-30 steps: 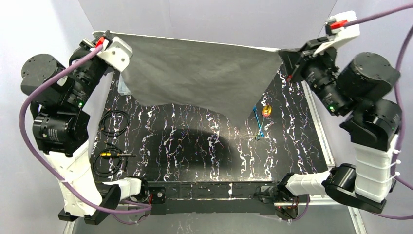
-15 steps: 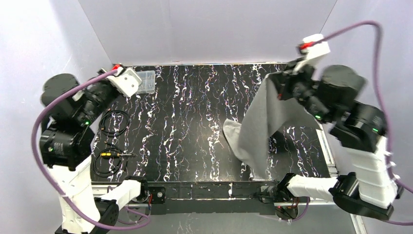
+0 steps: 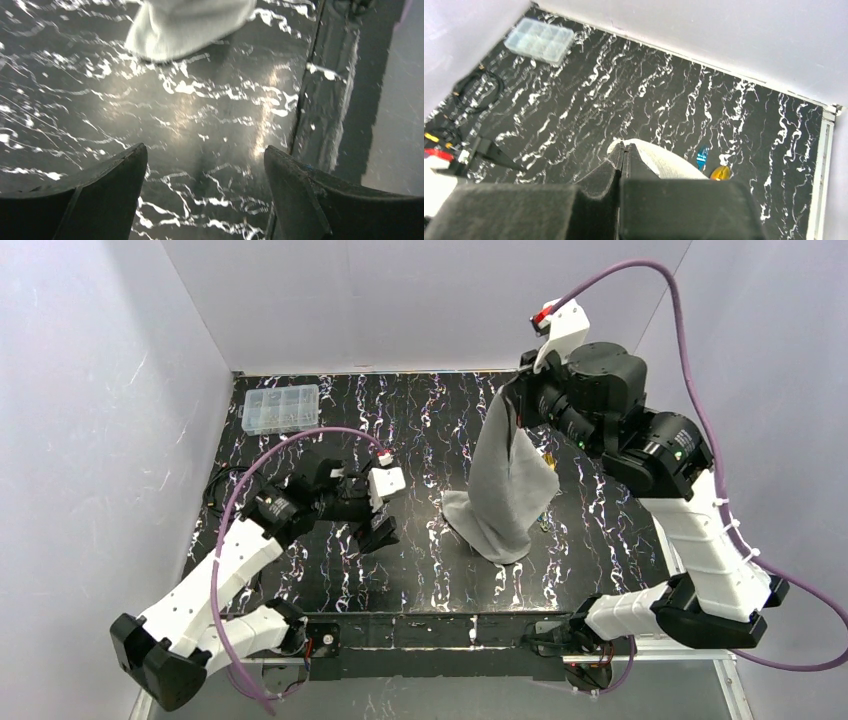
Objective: Fold the napkin into a case and place the utensils inside
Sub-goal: Flatten out the crumpled napkin at the center of the board.
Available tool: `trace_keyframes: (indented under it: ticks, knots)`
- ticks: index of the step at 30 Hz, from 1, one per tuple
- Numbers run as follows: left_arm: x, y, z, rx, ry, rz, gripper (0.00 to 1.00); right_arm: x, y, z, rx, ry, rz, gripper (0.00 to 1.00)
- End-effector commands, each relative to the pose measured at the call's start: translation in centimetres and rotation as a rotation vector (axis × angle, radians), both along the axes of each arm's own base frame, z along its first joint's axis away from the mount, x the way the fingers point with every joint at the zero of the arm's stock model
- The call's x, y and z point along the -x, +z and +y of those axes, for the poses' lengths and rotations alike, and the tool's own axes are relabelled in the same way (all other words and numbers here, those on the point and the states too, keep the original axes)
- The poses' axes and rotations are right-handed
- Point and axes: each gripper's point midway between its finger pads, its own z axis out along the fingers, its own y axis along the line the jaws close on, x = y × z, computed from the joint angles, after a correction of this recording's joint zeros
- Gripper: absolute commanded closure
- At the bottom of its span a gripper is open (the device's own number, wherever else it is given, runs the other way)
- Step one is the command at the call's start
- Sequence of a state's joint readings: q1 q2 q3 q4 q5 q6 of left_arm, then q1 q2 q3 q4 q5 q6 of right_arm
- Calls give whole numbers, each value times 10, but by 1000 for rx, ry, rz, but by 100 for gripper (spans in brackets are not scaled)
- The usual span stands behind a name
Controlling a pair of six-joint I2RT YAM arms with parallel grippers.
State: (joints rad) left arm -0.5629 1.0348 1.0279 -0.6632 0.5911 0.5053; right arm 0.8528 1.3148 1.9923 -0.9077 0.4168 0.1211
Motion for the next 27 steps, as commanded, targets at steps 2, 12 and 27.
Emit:
trace_keyframes:
  ticks: [2,12,27]
  knots:
    - [-25,45,-34,181,124,-195,15,-8,63,10,-202,-24,-99,99]
    - [29,-61,-82,-67,-417,-510,11,-25,73,-3,-151,-121,-172,99]
    - [17,-152,-174,-214,-469,-504,2,-43,23,-27,-17,-289,-171,99]
